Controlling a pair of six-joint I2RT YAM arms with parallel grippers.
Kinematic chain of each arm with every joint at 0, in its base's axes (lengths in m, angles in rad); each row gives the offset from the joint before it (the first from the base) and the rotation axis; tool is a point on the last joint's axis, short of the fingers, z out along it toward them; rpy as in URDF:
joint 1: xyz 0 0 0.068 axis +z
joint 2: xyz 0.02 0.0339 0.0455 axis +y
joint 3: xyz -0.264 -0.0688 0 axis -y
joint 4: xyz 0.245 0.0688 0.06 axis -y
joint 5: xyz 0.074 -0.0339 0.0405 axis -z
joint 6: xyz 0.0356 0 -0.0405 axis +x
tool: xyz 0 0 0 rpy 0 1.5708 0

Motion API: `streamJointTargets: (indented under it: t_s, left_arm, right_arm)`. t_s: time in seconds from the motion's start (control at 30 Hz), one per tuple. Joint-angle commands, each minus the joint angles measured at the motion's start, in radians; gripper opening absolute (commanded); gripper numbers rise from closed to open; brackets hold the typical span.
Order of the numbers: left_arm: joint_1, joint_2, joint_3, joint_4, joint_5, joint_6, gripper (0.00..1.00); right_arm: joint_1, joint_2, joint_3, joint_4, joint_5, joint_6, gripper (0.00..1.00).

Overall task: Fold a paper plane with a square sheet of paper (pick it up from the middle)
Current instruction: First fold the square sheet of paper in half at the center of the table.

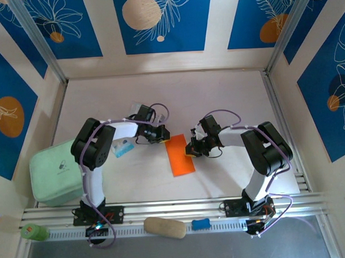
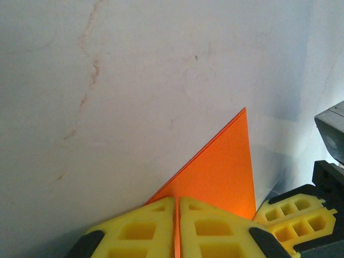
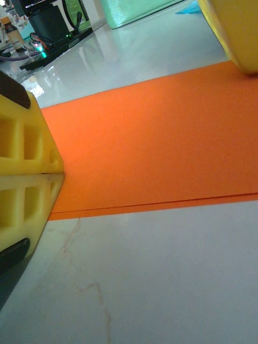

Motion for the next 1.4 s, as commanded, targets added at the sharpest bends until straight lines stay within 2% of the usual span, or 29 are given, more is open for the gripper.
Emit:
streamJointTargets:
  t_s: [0.0,0.57,0.83,1.03,1.23,1.37]
  left_arm:
    - [0.017,0.022,-0.03,-0.05,-0.051,0.001,0.1]
    - [0.044,-0.02,0.001,-0.074,-0.17,-0.021,0.09]
    - [0.051,-0.035,-0.004,-0.037,-0.161,-0.041,0.1]
    - [0.052,-0.095,-0.025,-0.08,-0.261,-0.044,0.1]
    - [0.04,-0.194,-0.049,-0.057,-0.222,-0.072,0.11]
    - [0.009,-0.228,-0.064,-0.019,-0.152,-0.084,0.12]
  right_arm:
    - [-0.009,0.015,-0.034,-0.089,0.082,0.009,0.03]
    - [-0.009,0.009,-0.034,-0.089,0.073,0.006,0.04]
    - [-0.007,0.004,-0.037,-0.089,0.073,0.007,0.04]
    - [-0.005,-0.003,-0.037,-0.092,0.073,0.009,0.04]
    - [-0.006,-0.045,-0.018,-0.072,0.017,0.029,0.05]
    - [-0.002,-0.141,-0.009,-0.066,-0.002,0.062,0.16]
